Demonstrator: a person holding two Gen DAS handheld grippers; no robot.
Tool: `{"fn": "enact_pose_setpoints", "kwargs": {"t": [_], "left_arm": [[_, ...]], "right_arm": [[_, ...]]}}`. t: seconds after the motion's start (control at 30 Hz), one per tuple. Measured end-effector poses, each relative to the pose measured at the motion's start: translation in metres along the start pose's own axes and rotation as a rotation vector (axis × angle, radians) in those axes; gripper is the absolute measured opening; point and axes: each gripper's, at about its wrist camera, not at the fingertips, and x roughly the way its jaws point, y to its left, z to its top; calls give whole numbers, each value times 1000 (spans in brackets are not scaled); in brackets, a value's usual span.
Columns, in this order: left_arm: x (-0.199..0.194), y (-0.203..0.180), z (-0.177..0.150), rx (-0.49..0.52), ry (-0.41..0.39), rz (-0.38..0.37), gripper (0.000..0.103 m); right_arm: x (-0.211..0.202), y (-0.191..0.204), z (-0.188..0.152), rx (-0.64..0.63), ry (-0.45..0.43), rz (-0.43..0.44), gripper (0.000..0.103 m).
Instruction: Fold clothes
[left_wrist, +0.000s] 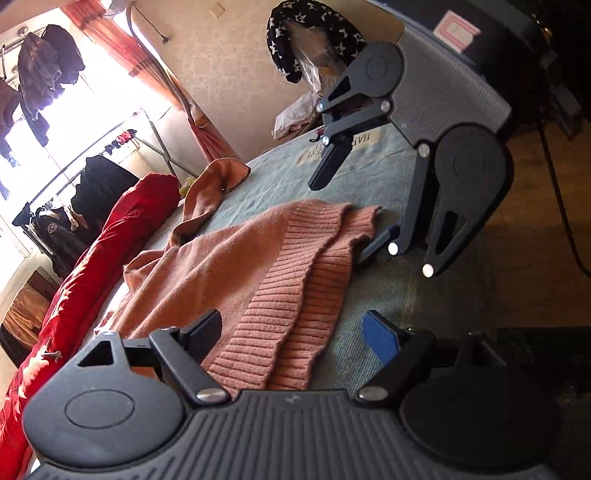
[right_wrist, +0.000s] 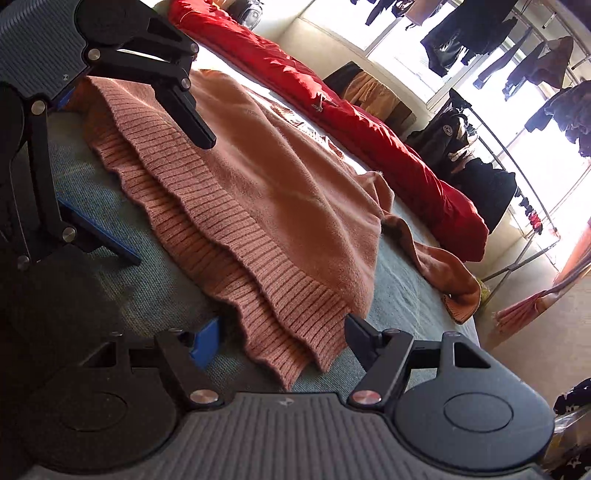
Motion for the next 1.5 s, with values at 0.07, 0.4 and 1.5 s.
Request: {"fn": "enact_pose_setpoints", "kwargs": {"t": [0.07,0.4,1.5], "left_arm": [[7,0,4,-8,13,21,84],[16,11,5,12,29,159,84],[-48,26,-75,89,440,512,84]], "right_arm": [[5,12,4,-65,-17,-87,75],[-19,-7,8,-21,-118,-148,75],[-11,-17,35,-65,-203,-59,9]]}}
